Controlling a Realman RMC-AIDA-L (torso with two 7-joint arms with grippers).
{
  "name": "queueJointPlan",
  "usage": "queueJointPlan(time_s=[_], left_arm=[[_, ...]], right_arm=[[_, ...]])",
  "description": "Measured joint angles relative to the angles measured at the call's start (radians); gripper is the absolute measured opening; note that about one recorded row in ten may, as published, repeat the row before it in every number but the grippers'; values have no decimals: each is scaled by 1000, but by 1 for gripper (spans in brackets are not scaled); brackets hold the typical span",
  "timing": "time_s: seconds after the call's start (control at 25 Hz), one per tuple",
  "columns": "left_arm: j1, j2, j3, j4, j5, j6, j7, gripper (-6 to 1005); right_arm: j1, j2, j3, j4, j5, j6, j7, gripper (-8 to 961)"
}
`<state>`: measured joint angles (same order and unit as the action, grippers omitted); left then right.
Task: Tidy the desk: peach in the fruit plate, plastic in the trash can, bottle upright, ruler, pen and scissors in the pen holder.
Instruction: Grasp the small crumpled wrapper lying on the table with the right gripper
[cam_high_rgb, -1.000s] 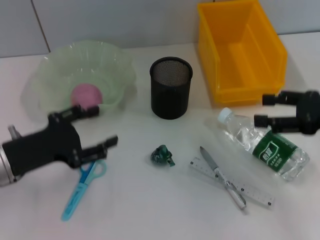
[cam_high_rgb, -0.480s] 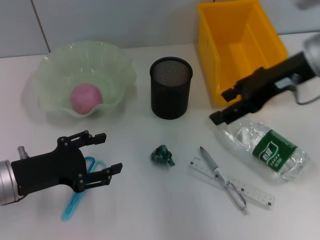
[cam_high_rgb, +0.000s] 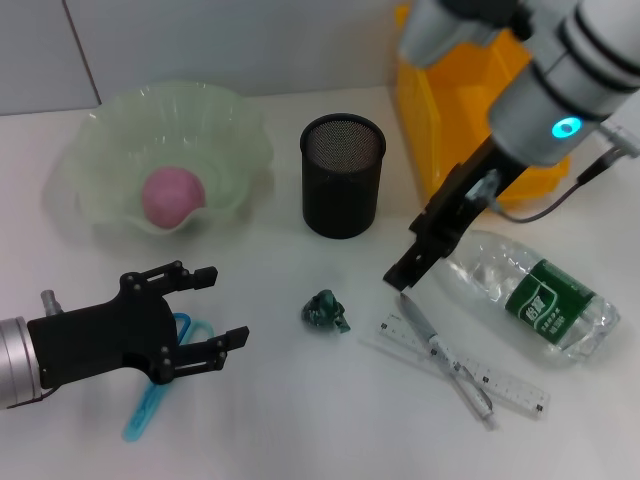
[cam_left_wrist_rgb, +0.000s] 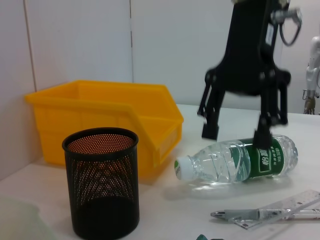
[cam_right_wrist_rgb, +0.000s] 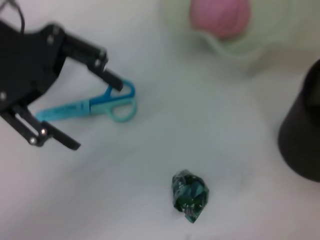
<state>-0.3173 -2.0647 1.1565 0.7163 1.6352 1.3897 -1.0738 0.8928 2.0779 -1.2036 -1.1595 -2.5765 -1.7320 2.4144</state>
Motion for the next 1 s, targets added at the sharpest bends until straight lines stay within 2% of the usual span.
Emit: queueJointPlan(time_s=[0.2, 0.56, 1.0], left_arm=[[-2, -1, 8, 0, 1, 0, 0, 796], [-8, -2, 7, 0, 2, -2, -2, 796], [-8, -2, 12, 0, 2, -2, -2, 797]], right_arm=[[11, 3, -120, 65, 4, 120, 38, 715], [46, 6, -209, 224, 103, 265, 35, 709], [51, 9, -307, 292, 174, 364, 34, 703]])
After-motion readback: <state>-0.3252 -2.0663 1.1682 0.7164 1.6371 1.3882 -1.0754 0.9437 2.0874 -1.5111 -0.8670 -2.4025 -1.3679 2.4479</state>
